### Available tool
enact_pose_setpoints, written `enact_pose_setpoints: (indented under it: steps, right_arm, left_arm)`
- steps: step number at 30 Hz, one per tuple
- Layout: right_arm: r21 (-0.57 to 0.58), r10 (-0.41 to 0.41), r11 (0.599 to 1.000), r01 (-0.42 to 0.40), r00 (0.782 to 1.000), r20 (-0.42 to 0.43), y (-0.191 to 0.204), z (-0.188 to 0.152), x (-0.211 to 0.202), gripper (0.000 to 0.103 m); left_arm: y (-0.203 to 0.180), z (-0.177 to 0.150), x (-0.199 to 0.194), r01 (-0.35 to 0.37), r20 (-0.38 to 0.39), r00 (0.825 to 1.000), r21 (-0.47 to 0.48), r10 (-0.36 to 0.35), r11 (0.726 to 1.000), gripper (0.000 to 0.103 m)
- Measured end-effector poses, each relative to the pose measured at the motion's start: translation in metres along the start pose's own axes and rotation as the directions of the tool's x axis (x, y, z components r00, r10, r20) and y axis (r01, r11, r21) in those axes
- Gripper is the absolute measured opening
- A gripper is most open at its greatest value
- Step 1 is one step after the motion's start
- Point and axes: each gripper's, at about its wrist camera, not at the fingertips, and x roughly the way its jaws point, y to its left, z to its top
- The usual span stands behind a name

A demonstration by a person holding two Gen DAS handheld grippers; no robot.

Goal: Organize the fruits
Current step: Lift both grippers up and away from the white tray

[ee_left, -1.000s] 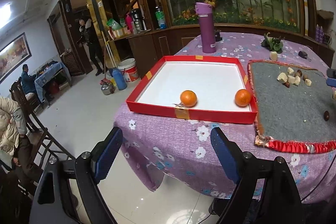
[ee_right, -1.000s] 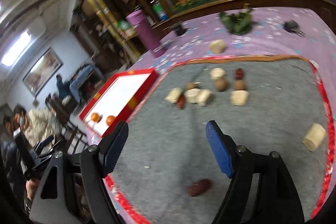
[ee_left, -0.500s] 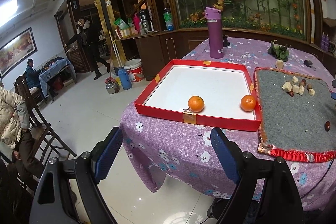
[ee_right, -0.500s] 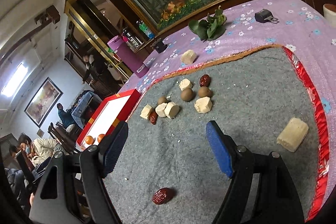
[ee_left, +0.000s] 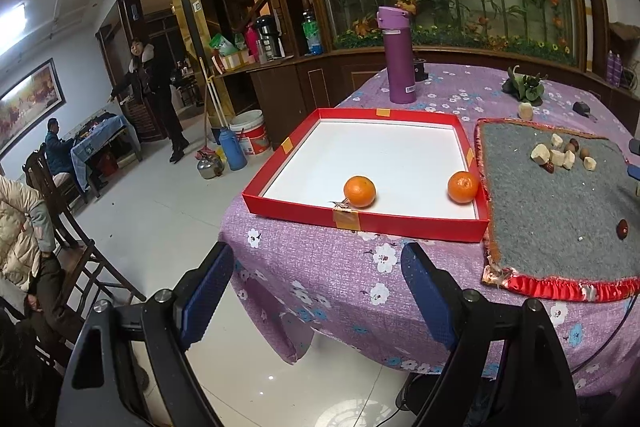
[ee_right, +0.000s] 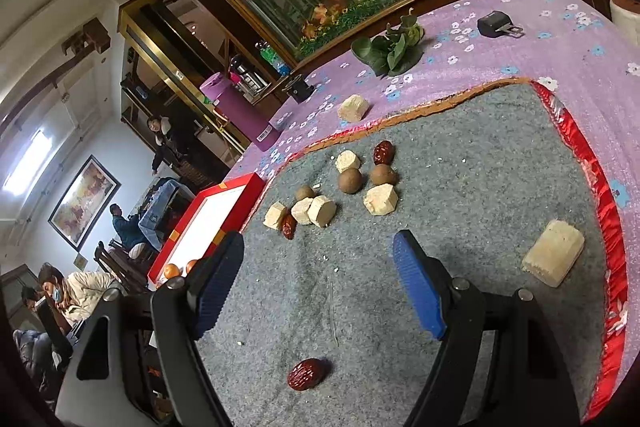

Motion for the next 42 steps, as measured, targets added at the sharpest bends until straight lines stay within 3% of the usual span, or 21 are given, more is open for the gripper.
enact_pose_setpoints:
  steps: [5,10,16,36,42]
  right_arm:
    - [0.003,-0.001,1.000,0.001,1.000,-0.004,-0.001,0.000,0.000,0.078]
    - [0.000,-0.004,1.000,0.004,1.000,-0.004,-0.001,0.001,0.000,0.078]
    - [-0.001,-0.008,1.000,0.008,1.000,-0.003,-0.001,0.001,-0.001,0.078]
    - [-0.002,-0.015,1.000,0.015,1.000,-0.006,-0.001,0.001,-0.001,0.078]
    - [0.007,-0.023,1.000,0.023,1.000,0.003,-0.002,0.002,-0.002,0.078]
  left_arm:
    - [0.007,0.000,0.006,-0.018,-0.015,1.000,-0.016,0.018,1.000,0.086]
    - [0.031,-0.005,0.023,-0.121,-0.063,0.991,-0.069,0.117,0.990,0.086]
    - [0.051,-0.006,0.026,-0.179,-0.082,0.982,-0.105,0.171,0.978,0.086]
    - [0.051,-0.006,0.024,-0.186,-0.075,0.981,-0.097,0.179,0.978,0.086]
    - [0.040,-0.007,0.018,-0.139,-0.059,0.989,-0.089,0.134,0.986,0.086]
